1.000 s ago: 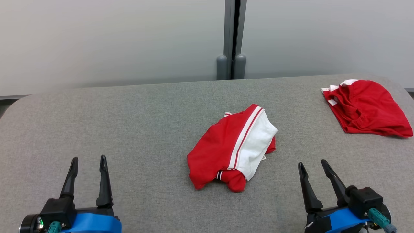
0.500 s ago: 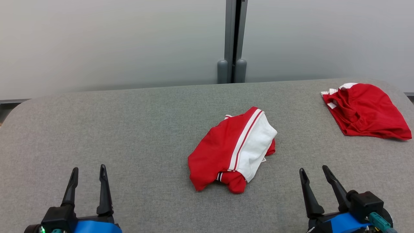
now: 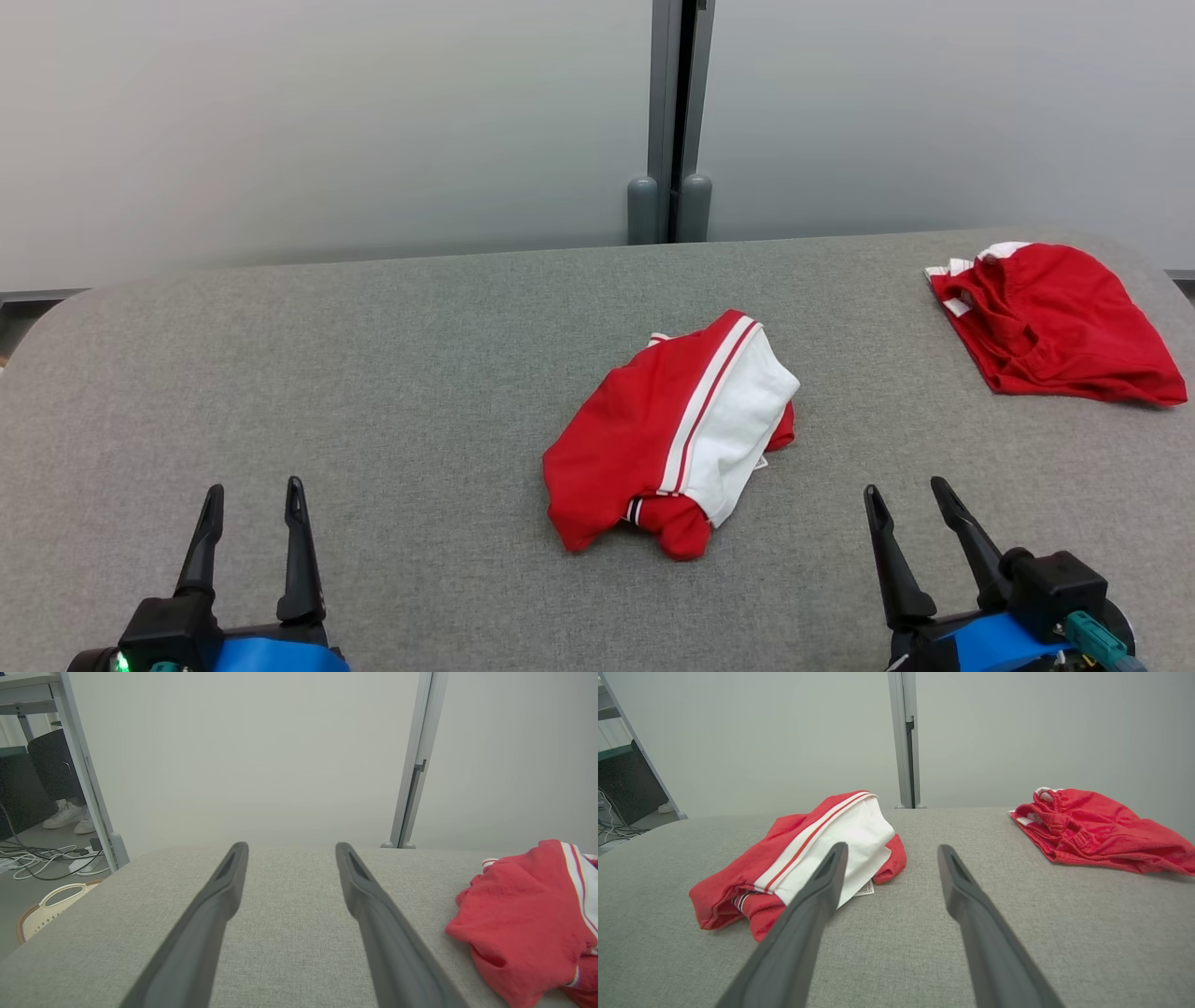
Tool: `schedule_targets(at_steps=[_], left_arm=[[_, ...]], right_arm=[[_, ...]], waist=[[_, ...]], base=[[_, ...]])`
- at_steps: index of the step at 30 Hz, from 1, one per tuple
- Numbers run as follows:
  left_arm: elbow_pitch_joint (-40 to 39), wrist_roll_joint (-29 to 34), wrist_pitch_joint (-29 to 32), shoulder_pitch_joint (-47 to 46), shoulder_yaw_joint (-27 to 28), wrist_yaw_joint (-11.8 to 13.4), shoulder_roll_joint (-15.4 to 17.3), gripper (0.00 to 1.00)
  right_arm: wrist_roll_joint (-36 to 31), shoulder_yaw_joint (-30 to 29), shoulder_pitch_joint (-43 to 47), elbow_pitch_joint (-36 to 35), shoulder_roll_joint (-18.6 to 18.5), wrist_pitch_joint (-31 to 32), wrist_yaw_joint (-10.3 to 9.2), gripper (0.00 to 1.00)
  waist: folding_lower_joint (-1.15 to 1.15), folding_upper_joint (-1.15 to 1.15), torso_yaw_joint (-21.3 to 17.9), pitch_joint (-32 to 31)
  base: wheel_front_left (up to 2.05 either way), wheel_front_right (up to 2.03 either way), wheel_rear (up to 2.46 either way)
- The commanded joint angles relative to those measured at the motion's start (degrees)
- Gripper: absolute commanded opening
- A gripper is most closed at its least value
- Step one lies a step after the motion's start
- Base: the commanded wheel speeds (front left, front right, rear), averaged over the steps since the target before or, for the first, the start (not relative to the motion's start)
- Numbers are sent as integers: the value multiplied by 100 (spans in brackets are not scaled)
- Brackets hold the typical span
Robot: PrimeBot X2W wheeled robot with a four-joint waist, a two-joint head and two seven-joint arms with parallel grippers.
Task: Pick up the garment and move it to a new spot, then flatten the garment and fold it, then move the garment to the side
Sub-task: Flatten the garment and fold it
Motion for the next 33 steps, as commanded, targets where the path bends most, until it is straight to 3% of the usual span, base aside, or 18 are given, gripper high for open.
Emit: schedule_targets(at_steps=[1, 12, 20, 33], left_arm=[[19, 37, -13, -51, 23, -15, -15, 100], [57, 134, -13, -108, 74, -74, -84, 100], [72, 152, -13, -252, 30, -127, -136, 100], [248, 135, -13, -769, -144, -283, -242, 100]], right_arm=[[-8, 2, 66, 0, -1, 14, 2, 100], [-71, 29, -204, 121, -1, 11, 1, 100], [-280, 151, -1121, 514, -3, 110, 1, 100], [-483, 136, -2696, 1999, -552, 140, 1, 100]], waist=[[0, 0, -1, 4], [0, 0, 45, 43], [0, 0, 221, 204], [0, 0, 883, 824]], base=[[0, 0, 0], [0, 0, 0], [0, 0, 0], [0, 0, 0]])
